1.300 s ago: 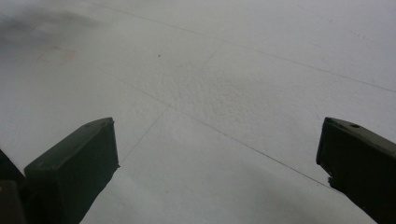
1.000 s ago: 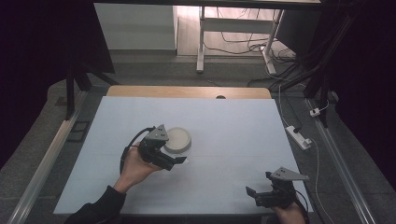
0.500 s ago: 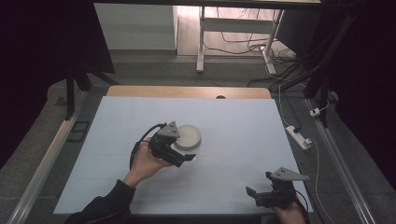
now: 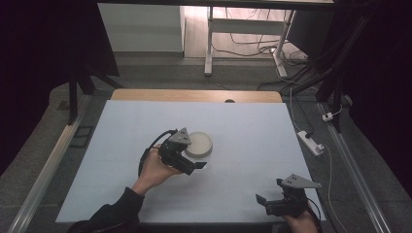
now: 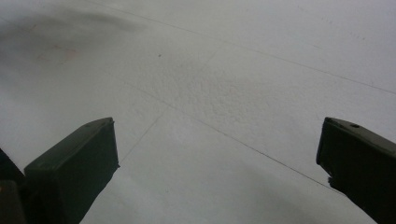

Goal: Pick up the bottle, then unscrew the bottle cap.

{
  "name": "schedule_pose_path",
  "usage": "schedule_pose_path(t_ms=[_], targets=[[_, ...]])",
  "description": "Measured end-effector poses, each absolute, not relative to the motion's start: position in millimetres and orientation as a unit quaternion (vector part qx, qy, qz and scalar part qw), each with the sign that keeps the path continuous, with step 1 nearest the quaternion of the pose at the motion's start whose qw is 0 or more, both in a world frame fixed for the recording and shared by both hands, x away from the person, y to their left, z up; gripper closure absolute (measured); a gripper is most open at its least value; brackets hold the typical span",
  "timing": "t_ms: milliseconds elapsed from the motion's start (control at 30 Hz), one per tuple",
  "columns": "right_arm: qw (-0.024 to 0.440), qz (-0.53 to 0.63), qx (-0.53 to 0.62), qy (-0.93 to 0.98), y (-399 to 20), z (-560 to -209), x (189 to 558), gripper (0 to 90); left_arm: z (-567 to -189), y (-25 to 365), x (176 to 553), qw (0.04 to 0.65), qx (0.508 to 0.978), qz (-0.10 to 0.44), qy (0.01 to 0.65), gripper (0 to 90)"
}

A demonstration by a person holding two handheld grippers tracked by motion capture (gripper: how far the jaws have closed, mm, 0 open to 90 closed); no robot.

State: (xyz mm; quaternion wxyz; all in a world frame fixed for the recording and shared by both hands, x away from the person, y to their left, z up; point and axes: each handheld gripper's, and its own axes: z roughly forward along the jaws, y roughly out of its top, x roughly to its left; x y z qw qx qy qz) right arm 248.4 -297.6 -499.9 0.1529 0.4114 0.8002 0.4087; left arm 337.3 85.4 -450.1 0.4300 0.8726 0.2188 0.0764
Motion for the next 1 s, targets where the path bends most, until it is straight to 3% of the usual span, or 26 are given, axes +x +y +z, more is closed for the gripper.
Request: schedule_pose_path(t_ms=[1000], targets=[[0.164, 0.452, 0.351, 0.803, -274, -475, 247, 0.0, -453, 87, 331, 0.434, 0.872, 0.073, 0.215, 7.6]])
